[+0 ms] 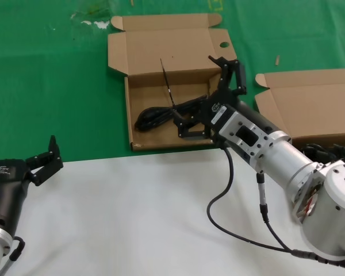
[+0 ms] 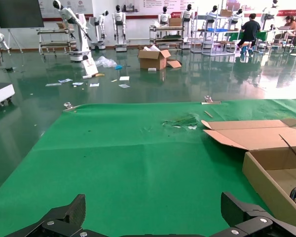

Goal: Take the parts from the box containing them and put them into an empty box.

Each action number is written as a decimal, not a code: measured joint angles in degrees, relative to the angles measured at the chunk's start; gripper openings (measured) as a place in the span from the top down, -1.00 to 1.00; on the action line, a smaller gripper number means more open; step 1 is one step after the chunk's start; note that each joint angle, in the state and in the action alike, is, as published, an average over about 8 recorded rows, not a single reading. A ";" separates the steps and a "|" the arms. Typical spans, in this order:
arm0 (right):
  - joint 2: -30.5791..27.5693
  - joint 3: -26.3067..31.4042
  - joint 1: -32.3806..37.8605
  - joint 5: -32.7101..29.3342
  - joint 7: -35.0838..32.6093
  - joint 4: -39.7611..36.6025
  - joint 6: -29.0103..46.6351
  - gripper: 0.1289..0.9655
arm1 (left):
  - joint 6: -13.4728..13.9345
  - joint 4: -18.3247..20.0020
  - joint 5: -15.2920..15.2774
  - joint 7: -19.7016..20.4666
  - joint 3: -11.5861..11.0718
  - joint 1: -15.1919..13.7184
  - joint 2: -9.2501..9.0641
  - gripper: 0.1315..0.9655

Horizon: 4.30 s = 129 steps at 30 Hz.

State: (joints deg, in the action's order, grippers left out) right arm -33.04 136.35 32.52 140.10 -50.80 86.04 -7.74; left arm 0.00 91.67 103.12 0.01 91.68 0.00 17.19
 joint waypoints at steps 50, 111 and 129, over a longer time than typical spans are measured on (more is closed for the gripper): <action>14.94 -42.08 -30.65 -34.81 47.85 5.31 7.29 -1.00 | 0.00 0.00 0.01 -0.02 0.00 0.00 0.00 -1.00; 15.06 -42.46 -30.91 -35.13 48.28 5.35 7.36 -1.00 | 0.00 0.00 0.01 -0.01 0.00 0.00 0.00 -1.00; 15.06 -42.46 -30.91 -35.13 48.28 5.35 7.36 -1.00 | 0.00 0.00 0.01 -0.01 0.00 0.00 0.00 -1.00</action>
State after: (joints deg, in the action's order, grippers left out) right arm -17.98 93.89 1.62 104.97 -2.52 91.39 -0.38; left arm 0.00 91.67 103.13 0.00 91.67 0.00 17.19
